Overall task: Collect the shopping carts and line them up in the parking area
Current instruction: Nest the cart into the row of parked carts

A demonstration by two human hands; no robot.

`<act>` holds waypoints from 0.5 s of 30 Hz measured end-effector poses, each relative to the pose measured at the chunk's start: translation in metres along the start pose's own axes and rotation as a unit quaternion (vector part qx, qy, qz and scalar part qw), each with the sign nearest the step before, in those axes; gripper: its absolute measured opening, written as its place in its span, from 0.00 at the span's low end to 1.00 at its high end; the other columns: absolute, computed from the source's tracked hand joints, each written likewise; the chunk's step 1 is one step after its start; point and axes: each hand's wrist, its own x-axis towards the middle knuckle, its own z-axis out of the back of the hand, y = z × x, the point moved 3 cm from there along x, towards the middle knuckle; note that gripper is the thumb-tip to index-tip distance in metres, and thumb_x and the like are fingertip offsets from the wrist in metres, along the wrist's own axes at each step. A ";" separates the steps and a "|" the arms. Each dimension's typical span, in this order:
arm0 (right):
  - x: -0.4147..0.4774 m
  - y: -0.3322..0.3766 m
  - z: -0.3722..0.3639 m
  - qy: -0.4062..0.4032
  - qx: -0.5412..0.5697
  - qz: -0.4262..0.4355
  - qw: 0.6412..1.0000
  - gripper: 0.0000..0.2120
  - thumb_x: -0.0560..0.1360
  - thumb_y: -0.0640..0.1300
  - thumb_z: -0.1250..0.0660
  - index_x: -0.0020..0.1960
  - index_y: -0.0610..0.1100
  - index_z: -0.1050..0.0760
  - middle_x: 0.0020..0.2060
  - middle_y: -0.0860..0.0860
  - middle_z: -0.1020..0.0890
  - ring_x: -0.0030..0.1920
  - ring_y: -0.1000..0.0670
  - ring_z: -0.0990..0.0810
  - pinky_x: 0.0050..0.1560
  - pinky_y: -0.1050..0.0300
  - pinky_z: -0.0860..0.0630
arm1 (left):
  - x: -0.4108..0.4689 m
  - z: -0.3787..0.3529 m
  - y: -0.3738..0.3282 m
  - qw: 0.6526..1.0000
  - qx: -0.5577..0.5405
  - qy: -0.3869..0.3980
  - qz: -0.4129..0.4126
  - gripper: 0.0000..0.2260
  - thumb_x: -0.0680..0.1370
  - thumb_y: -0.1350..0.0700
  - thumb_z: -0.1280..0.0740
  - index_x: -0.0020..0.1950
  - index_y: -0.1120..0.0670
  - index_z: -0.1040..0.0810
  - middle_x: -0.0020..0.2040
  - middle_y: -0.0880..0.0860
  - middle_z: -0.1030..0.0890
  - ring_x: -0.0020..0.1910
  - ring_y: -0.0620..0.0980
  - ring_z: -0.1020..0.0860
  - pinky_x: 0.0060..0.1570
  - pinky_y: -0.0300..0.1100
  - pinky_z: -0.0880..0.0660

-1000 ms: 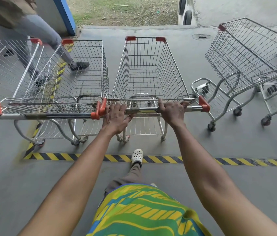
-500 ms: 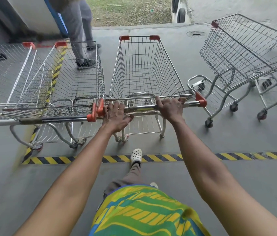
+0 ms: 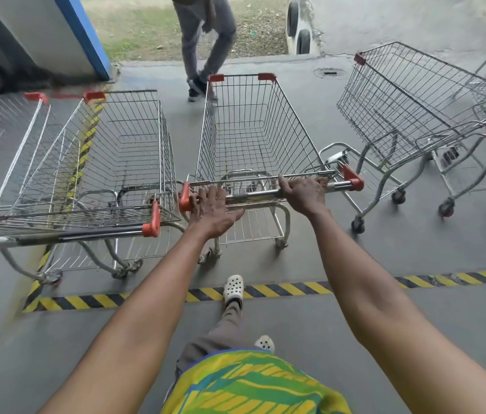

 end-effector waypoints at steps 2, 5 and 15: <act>0.004 -0.007 0.004 0.014 0.002 0.000 1.000 0.34 0.85 0.65 0.55 0.47 0.48 0.15 0.43 0.44 0.19 0.49 0.46 0.26 0.62 0.45 0.40 | 0.005 0.001 -0.007 1.000 -0.015 0.015 0.001 0.41 0.81 0.31 0.49 0.82 0.53 0.65 0.80 0.55 0.70 0.77 0.57 0.72 0.63 0.52 0.79; 0.008 -0.013 0.011 0.035 0.016 0.006 0.999 0.32 0.86 0.62 0.53 0.49 0.48 0.14 0.41 0.47 0.25 0.48 0.46 0.28 0.63 0.46 0.39 | 0.013 0.001 -0.015 1.000 -0.017 0.025 -0.002 0.41 0.81 0.31 0.48 0.82 0.52 0.64 0.80 0.54 0.71 0.77 0.57 0.73 0.63 0.52 0.79; 0.003 -0.014 -0.013 -0.006 -0.011 -0.008 1.000 0.32 0.84 0.65 0.54 0.38 0.51 0.20 0.41 0.46 0.19 0.51 0.43 0.20 0.62 0.44 0.41 | 0.003 0.002 -0.005 0.999 -0.004 0.025 -0.030 0.38 0.83 0.34 0.48 0.82 0.51 0.64 0.80 0.52 0.71 0.78 0.54 0.72 0.63 0.50 0.79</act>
